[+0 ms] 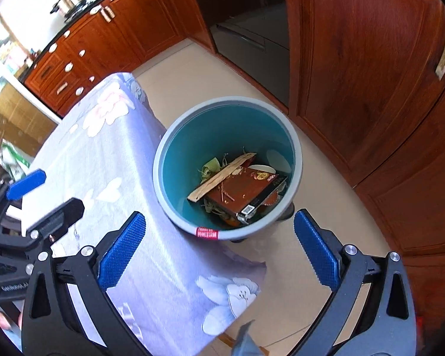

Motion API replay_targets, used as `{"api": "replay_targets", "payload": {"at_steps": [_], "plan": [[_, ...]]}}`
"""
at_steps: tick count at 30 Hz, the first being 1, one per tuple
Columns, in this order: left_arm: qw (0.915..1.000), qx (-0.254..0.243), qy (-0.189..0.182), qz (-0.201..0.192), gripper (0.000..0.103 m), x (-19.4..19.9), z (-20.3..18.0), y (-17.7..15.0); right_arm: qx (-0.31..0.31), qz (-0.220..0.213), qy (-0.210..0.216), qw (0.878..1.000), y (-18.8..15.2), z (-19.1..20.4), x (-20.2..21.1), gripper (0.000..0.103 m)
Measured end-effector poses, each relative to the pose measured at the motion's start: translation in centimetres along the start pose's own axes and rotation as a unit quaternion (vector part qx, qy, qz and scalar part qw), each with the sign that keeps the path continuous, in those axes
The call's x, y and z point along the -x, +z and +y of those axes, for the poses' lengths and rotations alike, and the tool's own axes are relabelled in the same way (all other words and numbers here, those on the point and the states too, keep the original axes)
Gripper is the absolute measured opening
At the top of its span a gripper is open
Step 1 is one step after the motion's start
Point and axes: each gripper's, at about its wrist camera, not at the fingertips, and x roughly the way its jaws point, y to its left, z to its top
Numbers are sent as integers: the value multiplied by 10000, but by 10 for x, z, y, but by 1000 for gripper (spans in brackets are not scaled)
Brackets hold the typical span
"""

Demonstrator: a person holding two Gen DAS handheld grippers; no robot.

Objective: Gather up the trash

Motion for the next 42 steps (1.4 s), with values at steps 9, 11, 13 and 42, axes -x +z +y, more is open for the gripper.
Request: {"api": "replay_targets", "payload": {"at_steps": [9,11,13,42], "plan": [[9991,406,-111,-105,99,40,23,-36,541,-67,-615,9966,-30,34,43,96],[9987,466,-139,-143,99,49,27,-44,632,-134,-828,9945,-36,40,53,96],[9984,516,-171,-171,99,57,31,-52,699,-178,-1068,9917,-43,46,63,96],[9977,655,-20,-147,99,80,31,-115,542,-322,-1086,9921,-114,64,105,96]]}}
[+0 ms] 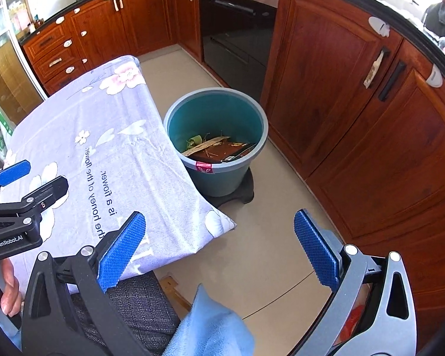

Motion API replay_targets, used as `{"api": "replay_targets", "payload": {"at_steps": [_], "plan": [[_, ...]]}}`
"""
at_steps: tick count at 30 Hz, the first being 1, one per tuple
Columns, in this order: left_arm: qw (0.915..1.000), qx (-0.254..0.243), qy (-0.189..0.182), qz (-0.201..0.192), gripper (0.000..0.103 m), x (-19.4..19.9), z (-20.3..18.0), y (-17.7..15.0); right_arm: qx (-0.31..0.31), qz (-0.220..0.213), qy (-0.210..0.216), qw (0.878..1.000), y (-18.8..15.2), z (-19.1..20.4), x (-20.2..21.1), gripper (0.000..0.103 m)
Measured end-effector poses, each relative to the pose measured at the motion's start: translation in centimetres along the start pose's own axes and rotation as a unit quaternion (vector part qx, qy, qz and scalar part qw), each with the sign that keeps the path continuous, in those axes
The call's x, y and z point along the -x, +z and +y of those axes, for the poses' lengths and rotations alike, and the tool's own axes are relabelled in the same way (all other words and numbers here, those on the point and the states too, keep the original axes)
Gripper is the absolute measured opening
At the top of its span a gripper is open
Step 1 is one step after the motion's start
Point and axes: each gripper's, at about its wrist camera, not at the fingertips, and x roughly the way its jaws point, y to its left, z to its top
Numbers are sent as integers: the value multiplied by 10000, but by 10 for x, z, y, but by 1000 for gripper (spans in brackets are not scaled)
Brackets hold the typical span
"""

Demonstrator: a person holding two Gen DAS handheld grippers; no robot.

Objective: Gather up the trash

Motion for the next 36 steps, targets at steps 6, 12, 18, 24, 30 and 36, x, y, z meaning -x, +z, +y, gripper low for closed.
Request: {"api": "replay_targets", "payload": {"at_steps": [6,12,18,24,30,36], "plan": [[9997,105,227,48,99,-9,6,-3,66,174,107,9998,0,3,-15,96],[9992,209,300,145,99,-18,9,-1,83,221,166,9996,1,4,-21,96],[9992,114,336,182,99,-21,4,0,31,263,170,9995,3,1,-24,96],[9992,105,341,184,99,-22,3,-1,40,308,154,9994,2,0,-28,96],[9992,152,309,199,99,-23,4,-2,77,330,132,9993,2,2,-30,96],[9993,134,281,204,99,-25,2,-4,111,341,131,9993,1,4,-31,96]]}}
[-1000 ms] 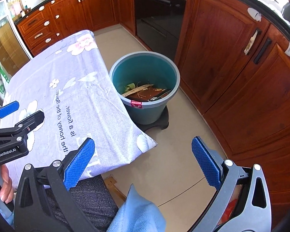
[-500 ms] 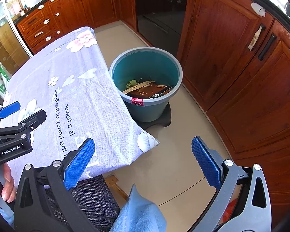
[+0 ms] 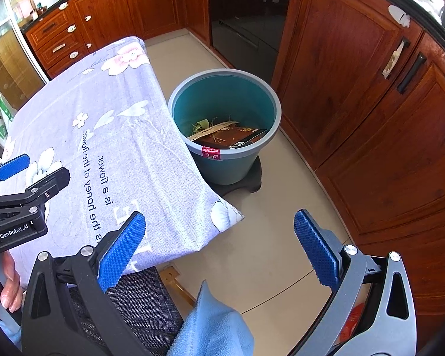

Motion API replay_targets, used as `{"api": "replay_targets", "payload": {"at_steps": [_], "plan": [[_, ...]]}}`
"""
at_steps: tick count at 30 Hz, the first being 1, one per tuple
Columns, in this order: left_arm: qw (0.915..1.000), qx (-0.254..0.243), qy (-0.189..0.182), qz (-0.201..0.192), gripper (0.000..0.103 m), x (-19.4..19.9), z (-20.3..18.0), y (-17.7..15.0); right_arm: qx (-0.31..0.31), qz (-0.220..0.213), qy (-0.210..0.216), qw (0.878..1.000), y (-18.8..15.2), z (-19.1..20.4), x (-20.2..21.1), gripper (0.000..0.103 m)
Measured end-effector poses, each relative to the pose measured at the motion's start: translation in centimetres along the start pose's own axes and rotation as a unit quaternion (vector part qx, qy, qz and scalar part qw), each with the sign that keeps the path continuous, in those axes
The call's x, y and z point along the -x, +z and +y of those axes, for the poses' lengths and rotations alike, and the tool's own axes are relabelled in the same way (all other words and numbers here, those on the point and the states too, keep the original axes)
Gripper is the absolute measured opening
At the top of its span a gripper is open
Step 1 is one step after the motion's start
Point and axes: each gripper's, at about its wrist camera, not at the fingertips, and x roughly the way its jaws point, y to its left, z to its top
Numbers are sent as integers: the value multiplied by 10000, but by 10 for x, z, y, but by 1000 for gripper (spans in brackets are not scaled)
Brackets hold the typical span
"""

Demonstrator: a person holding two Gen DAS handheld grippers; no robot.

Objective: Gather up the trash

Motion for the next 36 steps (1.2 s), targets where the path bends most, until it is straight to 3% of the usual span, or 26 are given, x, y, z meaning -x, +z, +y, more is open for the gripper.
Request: {"api": "replay_targets", "payload": {"at_steps": [9,36], "plan": [[9999,-96,-30,-137,99,6,-5,-2,29,39,-11,10000,-1,2,-3,96],[9998,-132,124,-58,99,6,-4,-5,43,42,-64,10000,-1,1,-4,96]]}}
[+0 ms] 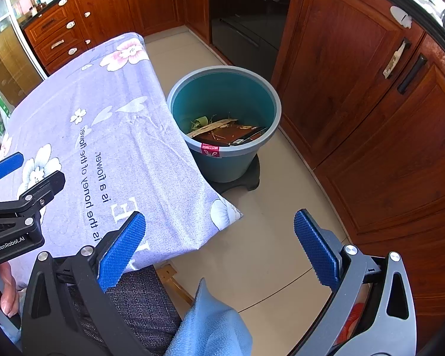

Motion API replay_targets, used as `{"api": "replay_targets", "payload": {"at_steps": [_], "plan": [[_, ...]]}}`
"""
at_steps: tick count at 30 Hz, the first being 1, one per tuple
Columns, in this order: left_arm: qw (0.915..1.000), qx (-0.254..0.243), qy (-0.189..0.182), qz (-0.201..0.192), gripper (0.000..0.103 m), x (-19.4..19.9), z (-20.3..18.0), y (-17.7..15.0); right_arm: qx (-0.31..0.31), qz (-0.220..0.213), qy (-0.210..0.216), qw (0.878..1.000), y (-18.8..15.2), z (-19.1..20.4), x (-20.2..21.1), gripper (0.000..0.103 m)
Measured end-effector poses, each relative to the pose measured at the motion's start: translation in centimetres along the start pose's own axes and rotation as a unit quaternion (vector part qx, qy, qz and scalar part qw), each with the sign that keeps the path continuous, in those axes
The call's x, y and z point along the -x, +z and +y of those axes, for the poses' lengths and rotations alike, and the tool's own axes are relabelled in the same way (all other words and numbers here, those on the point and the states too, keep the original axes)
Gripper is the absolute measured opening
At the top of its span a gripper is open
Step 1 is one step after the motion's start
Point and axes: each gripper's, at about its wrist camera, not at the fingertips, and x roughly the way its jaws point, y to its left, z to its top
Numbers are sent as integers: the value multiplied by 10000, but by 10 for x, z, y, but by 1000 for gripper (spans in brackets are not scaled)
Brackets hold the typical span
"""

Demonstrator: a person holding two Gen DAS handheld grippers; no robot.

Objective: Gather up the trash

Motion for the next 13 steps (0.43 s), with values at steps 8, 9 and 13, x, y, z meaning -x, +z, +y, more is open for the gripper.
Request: {"api": "replay_targets", "payload": {"at_steps": [8,9,13], "plan": [[10000,29,39,31,99,0,1,0,-11,10,-19,10000,0,-1,-1,96],[10000,37,33,41,99,0,1,0,-9,10,-24,10000,0,-1,-1,96],[9999,64,19,84,99,-2,2,-1,0,11,-36,10000,0,0,-1,96]]}}
